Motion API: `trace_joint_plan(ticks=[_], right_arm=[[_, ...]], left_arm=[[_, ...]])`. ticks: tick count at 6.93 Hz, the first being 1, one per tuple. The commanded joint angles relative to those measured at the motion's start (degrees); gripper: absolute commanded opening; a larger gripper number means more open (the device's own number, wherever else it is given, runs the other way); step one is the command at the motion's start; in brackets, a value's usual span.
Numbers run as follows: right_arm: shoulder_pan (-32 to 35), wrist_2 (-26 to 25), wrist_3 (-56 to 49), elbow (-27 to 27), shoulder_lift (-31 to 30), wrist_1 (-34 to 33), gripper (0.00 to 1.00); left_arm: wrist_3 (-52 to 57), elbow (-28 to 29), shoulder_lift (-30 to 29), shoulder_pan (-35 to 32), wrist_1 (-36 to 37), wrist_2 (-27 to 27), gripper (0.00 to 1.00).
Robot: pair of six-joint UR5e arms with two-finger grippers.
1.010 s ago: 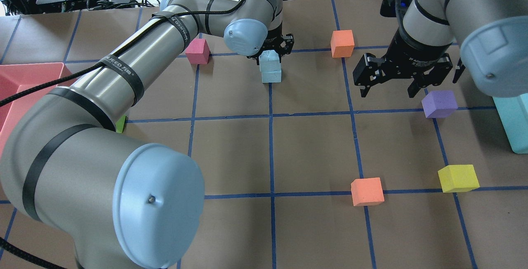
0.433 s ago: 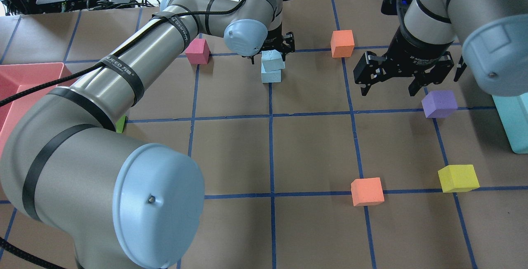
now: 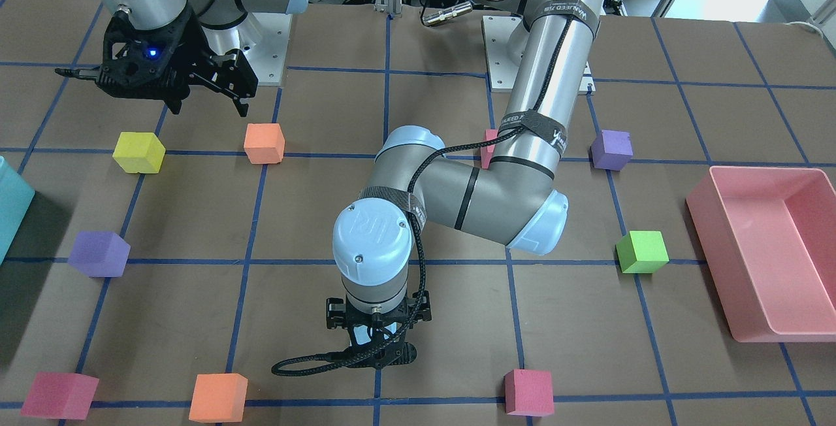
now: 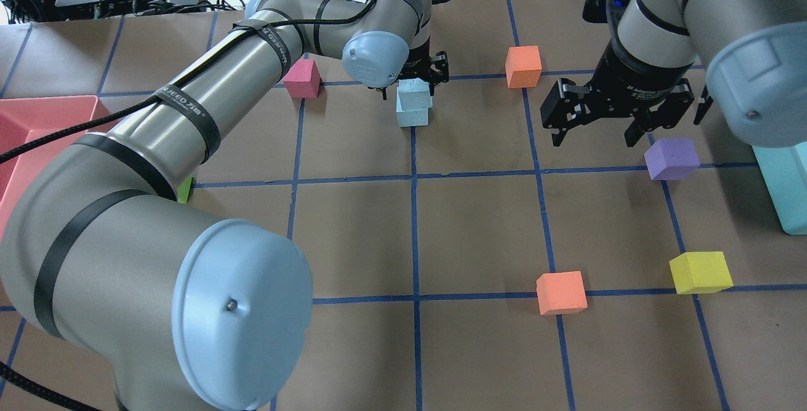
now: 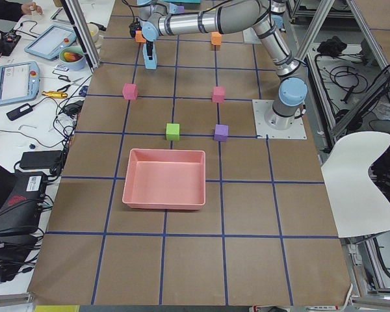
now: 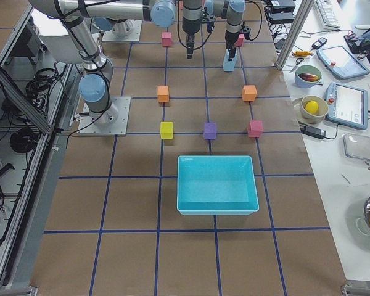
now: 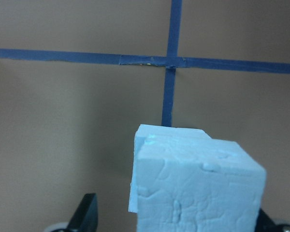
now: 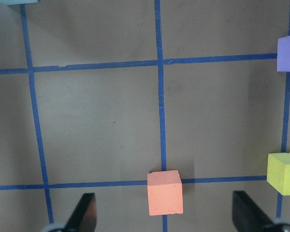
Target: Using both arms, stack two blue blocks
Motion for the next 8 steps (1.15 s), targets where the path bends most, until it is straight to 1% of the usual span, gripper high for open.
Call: trace_joint_plan(ticks=[1,2,4,6,7,8], right_arm=[[-0.04,0.00,0.00,0.04,0.00,-0.04,1.00],[0.05,0.00,0.00,0.13,0.00,-0.13,1.00],[-0.04,-0.09,0.00,0.13,0.00,-0.22,1.00],[0.05,-0.09,0.00,0.22,0.00,-0.22,1.00],[0.05,-0.09,-0.09,0.22,0.00,-0.22,1.00],[0.05,-0.09,-0.09,0.30,0.00,-0.30,1.00]], left_arm=[[-0.33,-0.05,-0.14,0.00,-0.07,1.48,1.00],[-0.50,-0.14,-0.22,-0.08,-0.07,1.21,1.00],[-0.68,-0.05,0.04,0.00,-0.24,-1.50,1.00],[-0.85,-0.05,1.18,0.09,-0.86,-2.65,1.00],[-0.85,0.12,1.70,0.44,-2.34,-4.66,1.00],[-0.85,0.56,2.75,2.44,-3.83,-6.42,1.00]])
